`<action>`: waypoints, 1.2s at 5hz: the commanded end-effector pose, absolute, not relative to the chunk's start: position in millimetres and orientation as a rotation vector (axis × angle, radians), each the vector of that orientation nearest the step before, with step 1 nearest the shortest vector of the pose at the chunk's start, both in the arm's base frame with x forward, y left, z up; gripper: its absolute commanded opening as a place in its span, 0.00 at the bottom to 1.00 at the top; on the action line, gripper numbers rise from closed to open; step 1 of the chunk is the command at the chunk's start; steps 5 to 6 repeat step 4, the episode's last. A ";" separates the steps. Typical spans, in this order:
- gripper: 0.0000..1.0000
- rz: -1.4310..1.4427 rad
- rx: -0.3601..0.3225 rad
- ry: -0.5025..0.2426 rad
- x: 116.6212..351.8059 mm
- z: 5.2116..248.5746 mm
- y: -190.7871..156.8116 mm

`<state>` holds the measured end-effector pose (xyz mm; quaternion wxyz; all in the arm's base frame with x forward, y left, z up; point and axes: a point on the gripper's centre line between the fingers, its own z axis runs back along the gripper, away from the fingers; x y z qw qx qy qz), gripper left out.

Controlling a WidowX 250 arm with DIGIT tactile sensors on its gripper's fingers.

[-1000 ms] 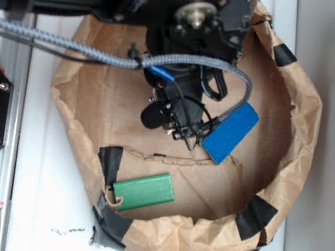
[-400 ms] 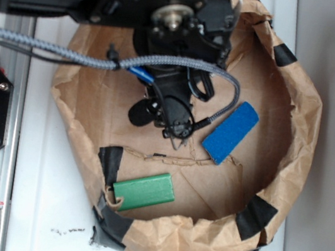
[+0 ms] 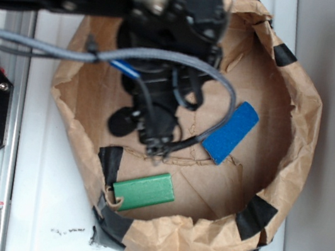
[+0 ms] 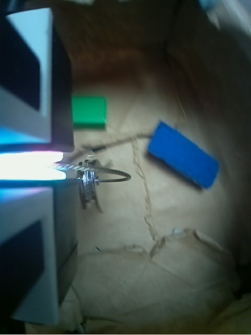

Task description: Grab the silver keys.

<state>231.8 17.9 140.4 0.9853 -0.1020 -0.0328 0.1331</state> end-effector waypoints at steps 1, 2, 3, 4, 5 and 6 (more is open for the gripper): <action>0.00 0.351 -0.167 -0.123 255.4 154.7 38.1; 0.00 0.340 -0.148 -0.131 254.1 152.7 37.4; 0.00 0.339 -0.158 -0.115 253.1 151.2 38.1; 0.00 0.343 -0.152 -0.121 252.8 149.5 37.3; 0.00 0.343 -0.152 -0.121 252.8 149.5 37.3; 0.00 0.343 -0.152 -0.121 252.8 149.5 37.3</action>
